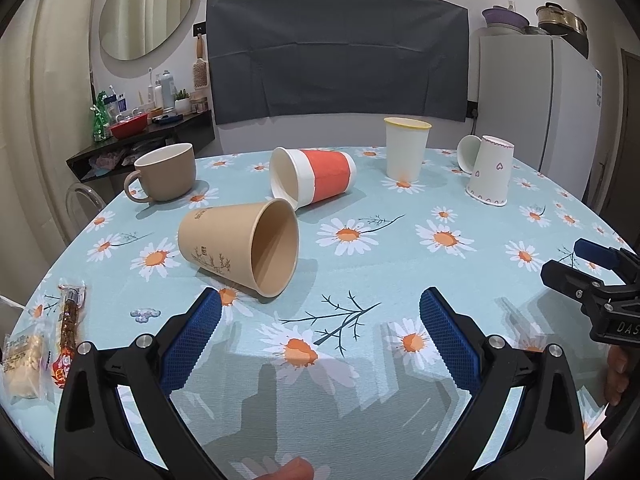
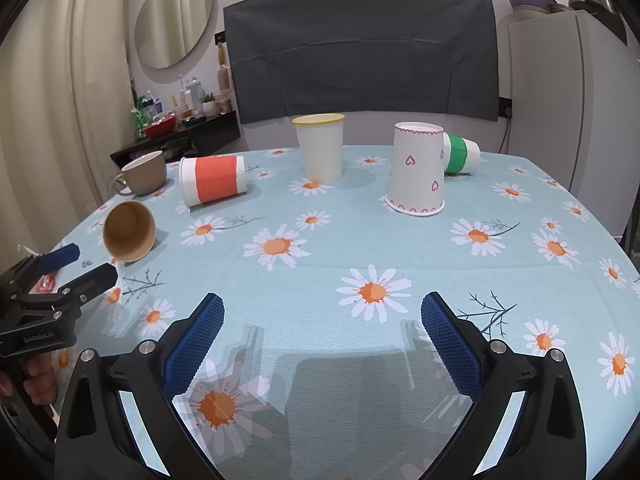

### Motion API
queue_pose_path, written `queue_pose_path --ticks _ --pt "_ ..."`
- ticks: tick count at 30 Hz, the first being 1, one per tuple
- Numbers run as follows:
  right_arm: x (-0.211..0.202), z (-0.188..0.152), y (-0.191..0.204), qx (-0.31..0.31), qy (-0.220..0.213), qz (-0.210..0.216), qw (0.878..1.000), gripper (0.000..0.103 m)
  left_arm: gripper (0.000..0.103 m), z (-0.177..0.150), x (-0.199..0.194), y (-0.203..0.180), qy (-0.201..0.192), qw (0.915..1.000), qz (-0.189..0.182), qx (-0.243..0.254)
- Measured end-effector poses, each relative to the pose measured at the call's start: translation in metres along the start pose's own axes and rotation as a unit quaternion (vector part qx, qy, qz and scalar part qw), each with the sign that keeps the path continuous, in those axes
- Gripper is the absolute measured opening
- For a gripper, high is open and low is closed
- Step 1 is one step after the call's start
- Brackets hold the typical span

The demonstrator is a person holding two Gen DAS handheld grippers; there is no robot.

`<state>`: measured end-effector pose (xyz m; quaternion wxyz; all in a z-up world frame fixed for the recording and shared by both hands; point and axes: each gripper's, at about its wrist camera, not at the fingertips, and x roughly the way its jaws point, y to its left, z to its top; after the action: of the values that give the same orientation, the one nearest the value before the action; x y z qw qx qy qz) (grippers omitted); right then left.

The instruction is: Flip cup upside down

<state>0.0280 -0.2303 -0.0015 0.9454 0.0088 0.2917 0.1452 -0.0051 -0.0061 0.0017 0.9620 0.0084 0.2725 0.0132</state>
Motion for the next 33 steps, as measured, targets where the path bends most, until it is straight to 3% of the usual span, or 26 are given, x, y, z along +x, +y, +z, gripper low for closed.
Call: queue_pose_path --ticks 33 --pt "-0.0001 0.0003 0.0004 -0.004 0.0 0.001 1.0 0.095 0.097 -0.0011 -0.0002 0.0016 -0.004 1.0 0.003 -0.001"
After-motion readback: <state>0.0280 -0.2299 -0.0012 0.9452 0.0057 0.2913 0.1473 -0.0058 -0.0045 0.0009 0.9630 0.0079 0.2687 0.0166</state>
